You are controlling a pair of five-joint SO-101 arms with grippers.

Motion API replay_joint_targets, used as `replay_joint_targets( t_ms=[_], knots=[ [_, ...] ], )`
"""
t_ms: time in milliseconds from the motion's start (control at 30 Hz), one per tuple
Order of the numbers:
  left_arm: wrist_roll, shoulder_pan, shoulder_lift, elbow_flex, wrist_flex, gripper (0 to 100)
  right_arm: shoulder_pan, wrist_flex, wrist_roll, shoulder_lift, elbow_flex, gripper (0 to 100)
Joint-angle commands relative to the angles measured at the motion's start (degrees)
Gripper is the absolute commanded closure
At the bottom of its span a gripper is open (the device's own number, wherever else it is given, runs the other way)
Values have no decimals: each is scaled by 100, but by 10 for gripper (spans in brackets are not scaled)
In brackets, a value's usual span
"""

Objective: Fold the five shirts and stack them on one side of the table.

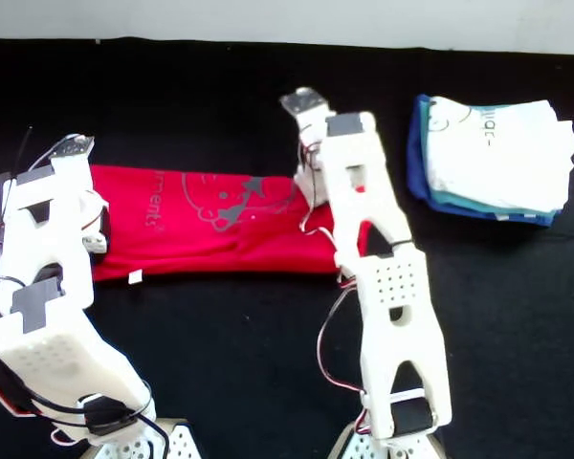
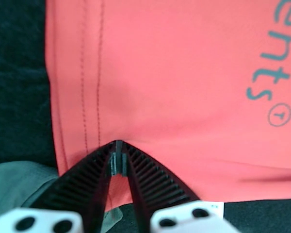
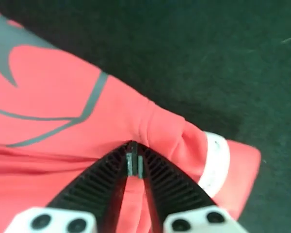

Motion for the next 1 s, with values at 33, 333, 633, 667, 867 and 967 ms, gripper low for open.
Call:
replay_joint_targets(
  t_ms=[33, 333, 633, 667, 867, 967],
  knots=[
    [44, 66, 40, 48, -70, 991, 400, 259, -44, -233, -479, 991],
    [44, 127, 40, 48, -70, 991, 549, 1323, -571, -1771, -2404, 991],
    [35, 136, 31, 4, -97, 987, 505, 1297, -721, -4778, 2035, 991],
    [35, 136, 4, 4, -70, 986, 505, 1244, -695, -5156, 2800, 991],
    [44, 295, -611, -549, 756, 985, 831, -971, -686, -6818, 7310, 991],
    [9, 215, -910, -1121, 1108, 892, 910, -1552, -624, -7538, 8910, 991]
  ],
)
